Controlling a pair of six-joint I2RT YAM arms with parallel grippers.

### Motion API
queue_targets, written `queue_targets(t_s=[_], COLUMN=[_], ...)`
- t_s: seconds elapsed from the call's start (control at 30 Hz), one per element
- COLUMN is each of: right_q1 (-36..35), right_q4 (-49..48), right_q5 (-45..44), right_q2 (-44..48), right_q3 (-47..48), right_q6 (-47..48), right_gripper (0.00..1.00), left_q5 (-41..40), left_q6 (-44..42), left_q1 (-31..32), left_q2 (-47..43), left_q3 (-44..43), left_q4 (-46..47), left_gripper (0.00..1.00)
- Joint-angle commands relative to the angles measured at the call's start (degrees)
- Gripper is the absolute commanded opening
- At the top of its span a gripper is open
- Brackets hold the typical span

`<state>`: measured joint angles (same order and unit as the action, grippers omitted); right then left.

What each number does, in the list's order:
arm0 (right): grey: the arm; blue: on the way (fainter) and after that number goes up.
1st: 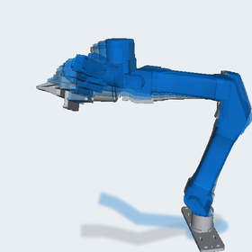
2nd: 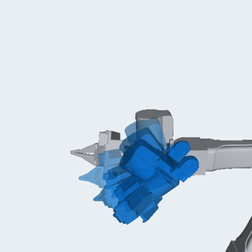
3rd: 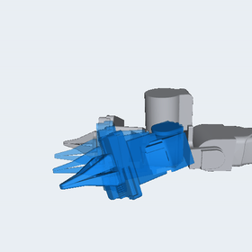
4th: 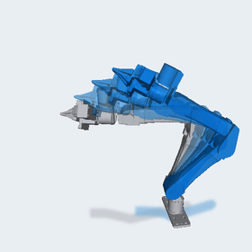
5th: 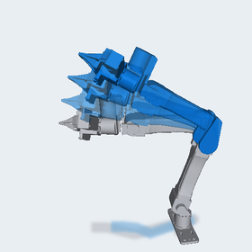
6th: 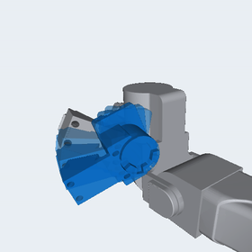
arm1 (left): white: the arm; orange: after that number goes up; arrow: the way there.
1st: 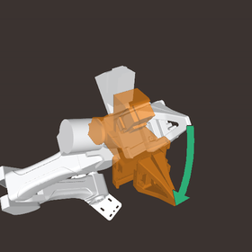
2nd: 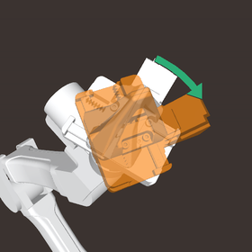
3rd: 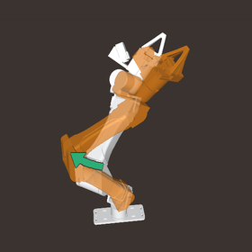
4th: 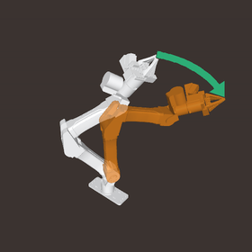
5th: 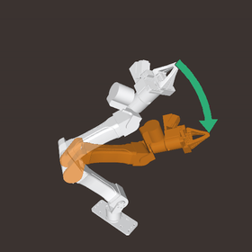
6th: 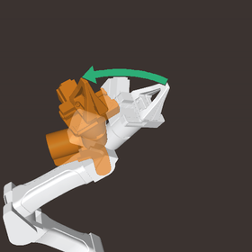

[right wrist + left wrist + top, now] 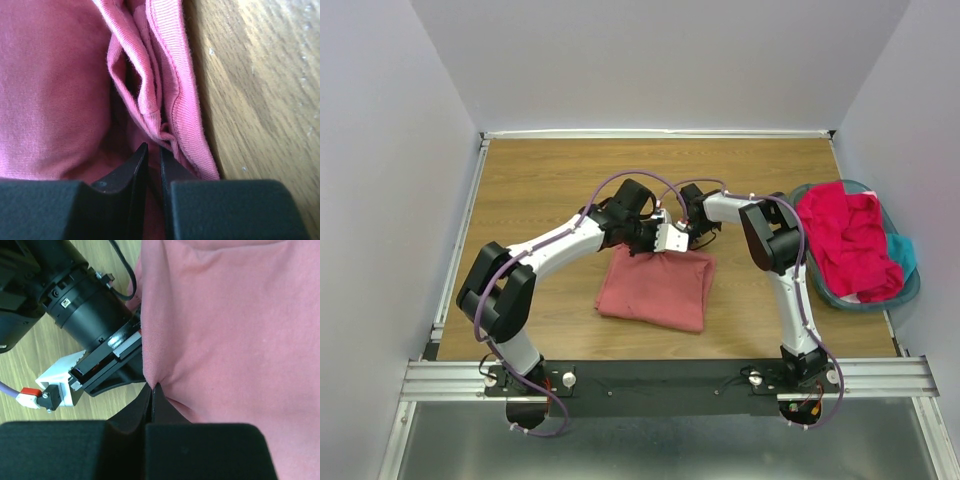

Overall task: Fold and stack the t-shirts
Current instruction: Smooth out wrinkles on the folded tshirt

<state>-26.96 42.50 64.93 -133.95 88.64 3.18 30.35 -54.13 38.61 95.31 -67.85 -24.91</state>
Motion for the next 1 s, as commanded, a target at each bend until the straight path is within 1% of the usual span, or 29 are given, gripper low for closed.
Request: queue_targets(t_s=[0.0, 0.2, 0.37, 0.47, 0.6, 0.77, 0.9, 0.97], right_q1=[-0.3, -0.3, -0.3, -0.3, 0.4, 1.2, 1.1, 1.1], right_q4=[-0.6, 0.1, 2.0, 4.2, 5.7, 6.1, 6.3, 6.3], right_q5=[-7.3, -13.2, -18.6, -21.8, -24.2, -25.0, -22.0, -20.3], right_q2=[1.1, 4.7, 7.2, 7.6, 7.5, 4.2, 0.5, -1.3], right_q3=[-0.9, 3.0, 6.7, 10.1, 12.0, 12.2, 10.7, 10.0], right_q6=[3.2, 3.3, 3.8, 5.4, 7.0, 10.3, 12.5, 13.1], right_gripper=[0.22, 0.24, 0.28, 0.29, 0.29, 0.26, 0.21, 0.20], left_q5=[-1.0, 0.1, 0.3, 0.4, 0.4, -1.1, -1.2, -1.3], left_q6=[-1.4, -1.4, -1.9, -1.9, -1.9, -2.4, -3.7, -4.6], left_q1=[-0.4, -0.3, 0.8, 1.9, 3.6, 5.5, 5.5, 5.6], left_q2=[0.1, -3.3, -5.7, -6.4, -7.2, -8.2, -9.2, -10.0], left_q3=[0.0, 2.3, 4.4, 5.6, 7.4, 9.1, 9.1, 9.1], left_q4=[1.8, 2.1, 1.8, 1.9, 2.3, 4.1, 4.6, 5.0], left_gripper=[0.00, 0.00, 0.00, 0.00, 0.00, 0.00, 0.00, 0.00])
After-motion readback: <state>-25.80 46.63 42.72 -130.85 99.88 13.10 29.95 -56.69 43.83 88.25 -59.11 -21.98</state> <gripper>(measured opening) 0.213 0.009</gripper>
